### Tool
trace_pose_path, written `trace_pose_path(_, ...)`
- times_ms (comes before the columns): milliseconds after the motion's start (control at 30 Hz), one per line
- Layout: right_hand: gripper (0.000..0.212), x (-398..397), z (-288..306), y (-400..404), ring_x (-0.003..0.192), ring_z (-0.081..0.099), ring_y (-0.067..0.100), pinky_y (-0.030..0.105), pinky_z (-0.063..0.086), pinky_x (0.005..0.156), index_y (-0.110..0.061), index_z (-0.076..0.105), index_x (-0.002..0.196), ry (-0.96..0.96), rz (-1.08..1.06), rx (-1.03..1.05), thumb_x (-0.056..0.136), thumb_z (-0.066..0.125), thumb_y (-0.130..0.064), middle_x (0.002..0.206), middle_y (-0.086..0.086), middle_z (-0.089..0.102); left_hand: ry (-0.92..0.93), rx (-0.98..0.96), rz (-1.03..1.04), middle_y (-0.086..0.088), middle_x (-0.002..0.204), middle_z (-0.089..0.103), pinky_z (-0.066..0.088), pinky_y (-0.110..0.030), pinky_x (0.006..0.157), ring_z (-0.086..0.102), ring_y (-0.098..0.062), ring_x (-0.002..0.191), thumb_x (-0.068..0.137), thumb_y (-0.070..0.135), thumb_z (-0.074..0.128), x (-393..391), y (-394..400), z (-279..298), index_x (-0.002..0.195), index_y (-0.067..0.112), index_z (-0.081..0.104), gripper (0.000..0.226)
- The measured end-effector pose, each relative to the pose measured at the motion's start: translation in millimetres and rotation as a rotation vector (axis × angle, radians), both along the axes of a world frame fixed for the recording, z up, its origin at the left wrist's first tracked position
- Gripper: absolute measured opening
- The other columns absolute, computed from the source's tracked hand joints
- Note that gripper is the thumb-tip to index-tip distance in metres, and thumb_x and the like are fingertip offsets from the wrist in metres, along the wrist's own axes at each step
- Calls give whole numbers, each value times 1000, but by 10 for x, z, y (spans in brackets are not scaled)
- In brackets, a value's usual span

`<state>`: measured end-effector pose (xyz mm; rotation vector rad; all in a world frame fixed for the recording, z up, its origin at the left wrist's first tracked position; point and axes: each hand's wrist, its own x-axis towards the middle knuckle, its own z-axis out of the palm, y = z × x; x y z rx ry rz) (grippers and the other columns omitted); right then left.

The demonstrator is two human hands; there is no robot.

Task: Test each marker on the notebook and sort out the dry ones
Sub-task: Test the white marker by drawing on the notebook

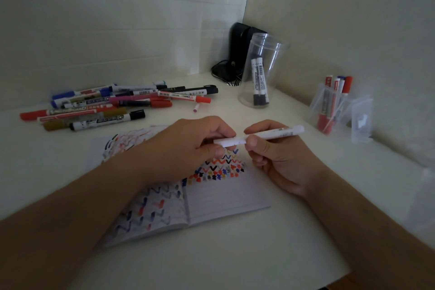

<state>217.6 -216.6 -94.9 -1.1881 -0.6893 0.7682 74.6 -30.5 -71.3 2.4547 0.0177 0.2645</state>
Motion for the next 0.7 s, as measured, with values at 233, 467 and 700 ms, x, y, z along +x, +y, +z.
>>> trace_pose_path(233, 19, -38, -6, 11, 57, 46, 16, 23, 37, 51, -14, 76, 84, -99, -81, 12, 70, 85, -23, 68, 9, 65, -38, -129, -41, 23, 98, 75, 57, -16, 70, 71, -1, 80, 102, 13, 59, 26, -61, -43, 116, 32, 63, 23)
trace_pose_path(467, 16, -40, -33, 1, 58, 51, 17, 22, 42, 51, -12, 76, 90, -200, -75, 1, 77, 82, -17, 68, 7, 66, -135, 27, -4, 24, 78, 71, 54, -15, 70, 69, 6, 74, 98, 19, 68, 37, -45, -134, 118, 33, 65, 25)
trace_pose_path(700, 9, -90, 49, -48, 64, 54, 20, 27, 39, 56, -1, 72, 100, -150, -72, -84, 91, 72, -2, 76, 12, 67, -168, 101, -42, 24, 94, 72, 48, -10, 74, 66, 8, 85, 91, 39, 75, 90, -69, -131, 113, 43, 63, 26)
